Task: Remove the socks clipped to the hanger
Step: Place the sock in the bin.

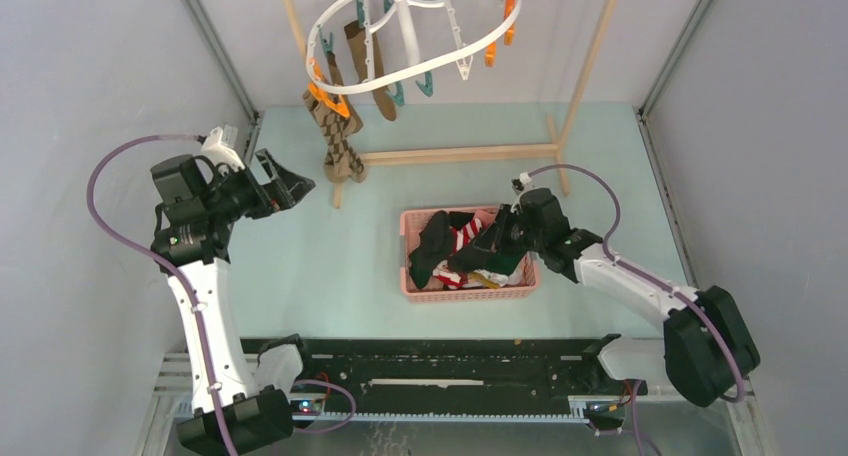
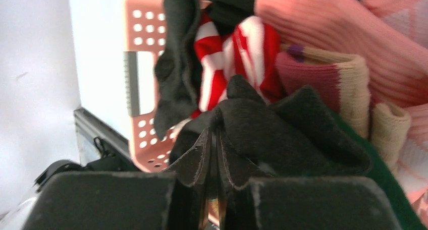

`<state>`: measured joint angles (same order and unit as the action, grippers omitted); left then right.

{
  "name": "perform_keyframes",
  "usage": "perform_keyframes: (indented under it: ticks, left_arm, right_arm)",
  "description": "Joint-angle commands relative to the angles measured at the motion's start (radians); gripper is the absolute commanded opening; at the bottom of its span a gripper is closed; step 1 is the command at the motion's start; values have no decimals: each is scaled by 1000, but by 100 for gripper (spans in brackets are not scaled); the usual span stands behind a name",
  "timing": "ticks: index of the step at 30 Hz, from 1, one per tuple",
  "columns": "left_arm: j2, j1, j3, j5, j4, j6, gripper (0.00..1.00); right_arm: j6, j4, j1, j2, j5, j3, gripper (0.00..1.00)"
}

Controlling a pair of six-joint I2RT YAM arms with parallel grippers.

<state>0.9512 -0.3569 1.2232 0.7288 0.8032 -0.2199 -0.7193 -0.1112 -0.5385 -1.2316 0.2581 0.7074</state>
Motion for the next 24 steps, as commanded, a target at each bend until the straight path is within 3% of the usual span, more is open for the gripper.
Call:
perform_keyframes:
  ticks: [1, 6, 9, 11, 13, 16, 18, 22, 24]
  left_arm:
    - [2, -14, 8, -19, -9, 31, 100]
    - [24, -32, 13, -5, -15, 22, 100]
    - [46, -59, 9, 17, -14, 20, 100]
    - [59, -80, 7, 34, -11, 20, 100]
    - [66, -96, 9, 54, -5, 25, 100]
    - [66, -113, 9, 65, -4, 33, 100]
    - [66, -120, 6, 65, -4, 37, 100]
    - [66, -131, 13, 49, 13, 48, 100]
    - [67, -134, 28, 20, 31, 56, 100]
  right_arm:
    - [-17, 89, -3, -61, -85, -45, 12]
    - [11, 59, -64, -61, -343, -59, 22]
    - [76, 22, -178, 35, -551, -25, 39]
    - [142, 10, -271, 96, -686, 15, 61]
    - [226, 33, -358, 143, -769, 55, 96]
    - [292, 160, -403, 178, -748, 84, 100]
    - [224, 279, -408, 176, -713, 84, 100]
    - [352, 501, -384, 116, -463, 95, 100]
    - [417, 443, -402, 13, -455, 213, 100]
